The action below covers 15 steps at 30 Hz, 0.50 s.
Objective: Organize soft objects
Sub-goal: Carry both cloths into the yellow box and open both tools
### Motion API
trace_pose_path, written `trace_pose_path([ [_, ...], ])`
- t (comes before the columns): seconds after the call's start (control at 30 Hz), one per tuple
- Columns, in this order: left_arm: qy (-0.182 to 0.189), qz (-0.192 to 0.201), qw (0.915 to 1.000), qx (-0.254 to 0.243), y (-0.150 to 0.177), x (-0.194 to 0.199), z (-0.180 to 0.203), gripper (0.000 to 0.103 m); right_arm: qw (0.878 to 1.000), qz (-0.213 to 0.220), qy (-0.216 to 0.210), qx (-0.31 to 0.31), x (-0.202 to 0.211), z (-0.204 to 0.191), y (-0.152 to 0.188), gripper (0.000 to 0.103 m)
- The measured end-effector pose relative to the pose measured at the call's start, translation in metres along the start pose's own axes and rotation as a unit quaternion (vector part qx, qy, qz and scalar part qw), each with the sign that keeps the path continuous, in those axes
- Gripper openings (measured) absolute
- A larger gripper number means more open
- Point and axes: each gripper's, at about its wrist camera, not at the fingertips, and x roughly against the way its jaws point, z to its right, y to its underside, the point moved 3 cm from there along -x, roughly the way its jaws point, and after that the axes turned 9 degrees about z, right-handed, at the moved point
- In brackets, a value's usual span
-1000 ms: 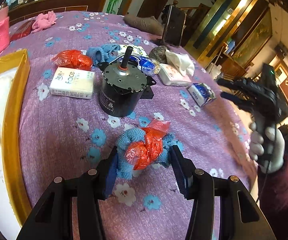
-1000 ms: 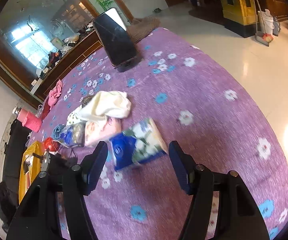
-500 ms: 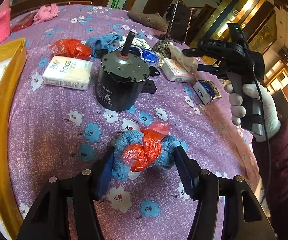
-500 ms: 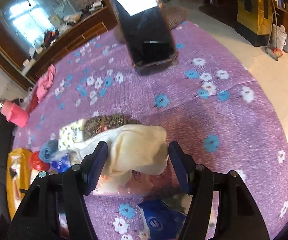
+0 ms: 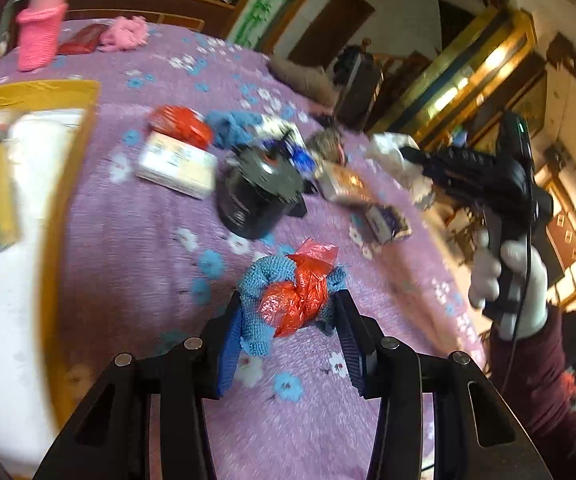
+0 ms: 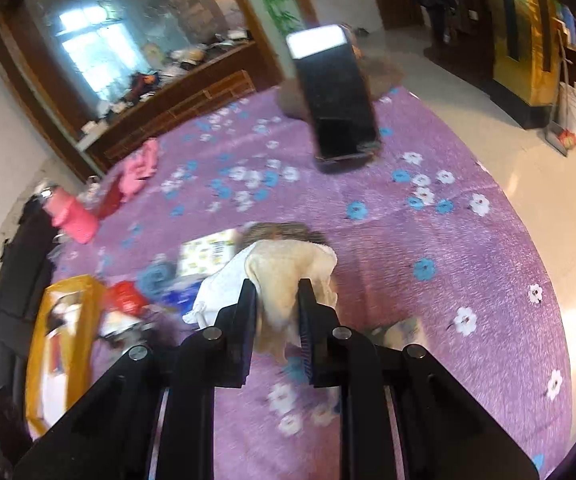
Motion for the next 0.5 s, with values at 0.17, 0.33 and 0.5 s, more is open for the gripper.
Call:
trace_pose_path([
  [0.17, -0.040, 0.049, 0.9979, 0.017, -0.014, 0.067, -0.042, 0.043, 0.998, 0.003, -0.051, 0.031, 0.022, -0.053, 0.008, 0.017],
  [0.33, -0.132, 0.073, 0.9877, 0.043, -0.028, 0.122, -0.111, 0.043, 0.992, -0.013, -0.100, 0.074, 0.023, -0.115, 0.026, 0.017],
  [0.5, -0.205, 0.077, 0.9731, 0.072, -0.042, 0.152, -0.169, 0.043, 0.981, -0.048, -0.146, 0.115, 0.007, -0.180, 0.055, 0.017],
])
